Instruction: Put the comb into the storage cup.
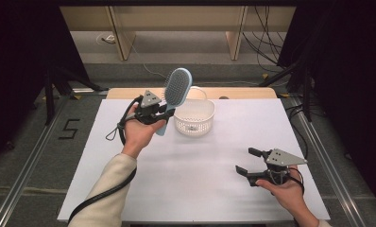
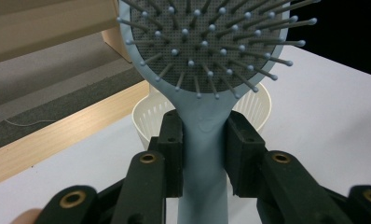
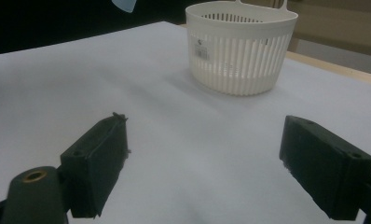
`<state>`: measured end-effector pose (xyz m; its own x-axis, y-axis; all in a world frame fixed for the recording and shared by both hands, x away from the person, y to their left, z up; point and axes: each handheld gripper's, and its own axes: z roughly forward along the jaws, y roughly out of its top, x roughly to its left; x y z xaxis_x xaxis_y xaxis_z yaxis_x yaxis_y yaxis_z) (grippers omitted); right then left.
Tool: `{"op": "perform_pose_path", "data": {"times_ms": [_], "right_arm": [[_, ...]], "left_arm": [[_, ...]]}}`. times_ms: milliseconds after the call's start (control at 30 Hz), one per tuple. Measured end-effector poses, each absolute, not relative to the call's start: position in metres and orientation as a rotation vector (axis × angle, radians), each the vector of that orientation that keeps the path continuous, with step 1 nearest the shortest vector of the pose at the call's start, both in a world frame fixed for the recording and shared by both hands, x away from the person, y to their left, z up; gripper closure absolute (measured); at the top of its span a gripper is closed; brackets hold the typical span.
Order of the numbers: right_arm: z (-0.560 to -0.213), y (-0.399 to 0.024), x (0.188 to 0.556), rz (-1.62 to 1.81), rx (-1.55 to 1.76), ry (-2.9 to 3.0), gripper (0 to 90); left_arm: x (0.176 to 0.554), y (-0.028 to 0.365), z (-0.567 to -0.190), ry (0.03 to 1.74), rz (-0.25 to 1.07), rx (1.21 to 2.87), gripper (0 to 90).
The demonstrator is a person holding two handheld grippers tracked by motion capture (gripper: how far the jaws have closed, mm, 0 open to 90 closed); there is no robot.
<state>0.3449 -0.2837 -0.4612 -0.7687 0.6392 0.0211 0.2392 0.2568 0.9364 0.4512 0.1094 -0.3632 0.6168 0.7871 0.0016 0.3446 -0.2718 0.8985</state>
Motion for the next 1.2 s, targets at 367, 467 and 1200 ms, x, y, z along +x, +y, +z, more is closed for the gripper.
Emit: {"op": "perform_pose_path", "data": {"times_ms": [367,467,1200], "right_arm": [[-0.461,-0.284,0.345,1.516,0.801,2.175,16.4],[-0.461,-0.284,0.345,1.519,0.799,2.177,16.4],[-0.461,-0.284,0.345,1.518,0.799,2.173,16.4]], "left_arm": [[0.456,0.109,-0.363,0.906,0.566,1.862,70.0],[0.457,0.108,-0.362,0.905,0.565,1.861,70.0],[0.463,0.105,-0.358,0.903,0.572,1.852,70.0]]}}
